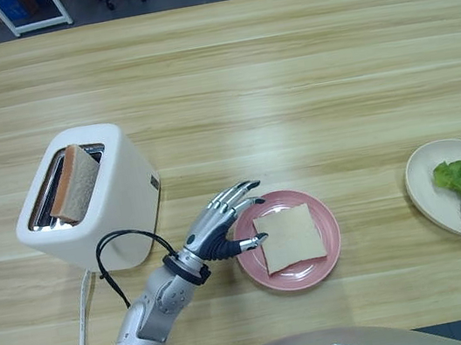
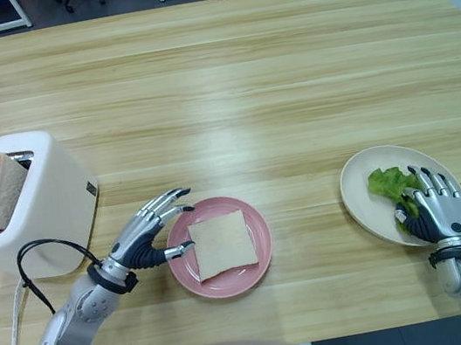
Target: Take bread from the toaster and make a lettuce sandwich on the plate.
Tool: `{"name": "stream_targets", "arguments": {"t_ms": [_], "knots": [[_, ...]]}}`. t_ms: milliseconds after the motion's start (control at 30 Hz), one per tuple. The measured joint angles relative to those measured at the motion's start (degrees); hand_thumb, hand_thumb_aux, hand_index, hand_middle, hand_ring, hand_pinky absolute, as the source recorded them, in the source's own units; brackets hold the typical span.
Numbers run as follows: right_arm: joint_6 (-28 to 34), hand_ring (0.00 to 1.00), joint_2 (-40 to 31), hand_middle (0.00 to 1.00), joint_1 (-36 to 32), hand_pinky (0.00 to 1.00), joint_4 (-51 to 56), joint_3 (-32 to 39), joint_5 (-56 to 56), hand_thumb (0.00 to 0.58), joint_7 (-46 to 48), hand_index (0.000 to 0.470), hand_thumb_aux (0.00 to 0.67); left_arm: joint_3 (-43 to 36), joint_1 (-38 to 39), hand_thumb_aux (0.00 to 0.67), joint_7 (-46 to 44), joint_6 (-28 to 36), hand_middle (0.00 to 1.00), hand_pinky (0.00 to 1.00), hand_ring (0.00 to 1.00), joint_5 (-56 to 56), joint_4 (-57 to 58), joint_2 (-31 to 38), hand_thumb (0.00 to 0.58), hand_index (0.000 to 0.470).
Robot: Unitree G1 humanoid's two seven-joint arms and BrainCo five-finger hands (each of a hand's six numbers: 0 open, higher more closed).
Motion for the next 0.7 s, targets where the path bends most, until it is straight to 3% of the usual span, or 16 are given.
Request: {"name": "stream_targets", "arguments": {"t_ms": [167, 233, 300, 400, 500, 700], "knots": [[0.3, 0.0, -0.1, 0.0, 0.3, 0.0, -1.7, 0.3, 0.0, 0.58, -2.3, 0.47, 0.67, 2.1, 1.5, 0.268, 1.4, 0.3, 0.0, 0.0, 0.0, 0.0, -1.5, -0.1, 0.371, 0.188], [0.3, 0.0, -0.1, 0.0, 0.3, 0.0, -2.5, 0.3, -0.1, 0.58, -4.2, 0.47, 0.67, 3.1, 1.9, 0.163, 2.2, 0.4, 0.0, 0.0, 0.0, -0.1, -1.7, -0.2, 0.248, 0.114], [0.5, 0.0, -0.1, 0.0, 0.8, 0.0, -4.8, 0.1, -0.2, 0.58, -7.3, 0.47, 0.67, 4.7, 2.4, 0.168, 3.7, 0.5, 0.0, 0.0, 0.0, -0.3, -1.9, -0.5, 0.255, 0.118], [0.5, 0.0, 0.5, 0.0, 2.3, 0.0, -14.9, -1.0, -1.0, 0.58, -10.6, 0.47, 0.67, 7.3, 2.8, 0.192, 7.1, 0.2, 0.0, 0.0, 0.0, -0.8, -2.4, -0.9, 0.285, 0.135], [-0.2, 0.0, 2.6, 0.0, 2.3, 0.0, -25.4, -0.8, -1.5, 0.58, -10.9, 0.47, 0.67, 9.0, 3.9, 0.187, 9.8, -0.8, 0.0, 0.0, 0.0, -1.2, -2.5, -1.3, 0.278, 0.131], [-6.4, 0.0, 8.8, 0.0, -3.9, 0.0, -30.0, 9.4, -4.6, 0.58, -7.8, 0.47, 0.67, 10.2, 5.8, 0.179, 12.0, -3.1, 0.0, 0.0, 0.0, -1.7, -4.5, -2.3, 0.268, 0.125]]}}
